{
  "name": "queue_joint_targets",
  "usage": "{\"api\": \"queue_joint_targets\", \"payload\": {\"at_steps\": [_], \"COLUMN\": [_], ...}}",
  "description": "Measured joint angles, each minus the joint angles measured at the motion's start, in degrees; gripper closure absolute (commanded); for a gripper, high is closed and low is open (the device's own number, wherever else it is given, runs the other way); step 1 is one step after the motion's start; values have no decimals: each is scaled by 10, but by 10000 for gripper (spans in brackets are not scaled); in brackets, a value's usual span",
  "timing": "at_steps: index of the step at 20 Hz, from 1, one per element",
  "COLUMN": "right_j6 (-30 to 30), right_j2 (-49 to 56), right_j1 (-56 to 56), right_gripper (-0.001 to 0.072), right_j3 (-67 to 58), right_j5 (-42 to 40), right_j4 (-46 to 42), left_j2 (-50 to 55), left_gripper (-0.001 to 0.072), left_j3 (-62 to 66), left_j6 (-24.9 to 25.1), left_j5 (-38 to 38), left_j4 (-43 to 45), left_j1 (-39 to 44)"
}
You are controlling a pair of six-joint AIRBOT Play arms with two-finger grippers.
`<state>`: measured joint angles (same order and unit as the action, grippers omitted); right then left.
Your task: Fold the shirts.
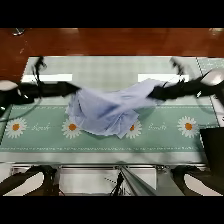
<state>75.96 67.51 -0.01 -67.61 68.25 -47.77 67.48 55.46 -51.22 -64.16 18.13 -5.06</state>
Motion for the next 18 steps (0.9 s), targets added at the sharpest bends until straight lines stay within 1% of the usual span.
{"api": "queue_joint_targets", "payload": {"at_steps": [4, 5, 7, 10, 13, 16, 18], "right_j6": [23, 30, 37, 47, 60, 69, 73], "right_j2": [-19, -30, -67, -141, -207, -249, -264], "right_j1": [-30, -33, -37, -40, -42, -42, -42], "right_gripper": [692, 692, 692, 692, 692, 692, 692], "right_j3": [-335, -406, -492, -544, -560, -565, -566], "right_j5": [41, 44, 45, 37, 34, 50, 76], "right_j4": [-49, -62, -92, -158, -229, -264, -276], "left_j2": [-36, -44, -64, -108, -162, -203, -221], "left_gripper": [682, 682, 682, 682, 682, 681, 681], "left_j3": [271, 334, 446, 548, 587, 601, 605], "left_j6": [-66, -87, -139, -219, -268, -289, -295], "left_j5": [8, 6, -10, -49, -96, -143, -176], "left_j4": [13, 35, 104, 243, 349, 396, 409], "left_j1": [-5, -6, -6, -7, -7, -7, -7]}}
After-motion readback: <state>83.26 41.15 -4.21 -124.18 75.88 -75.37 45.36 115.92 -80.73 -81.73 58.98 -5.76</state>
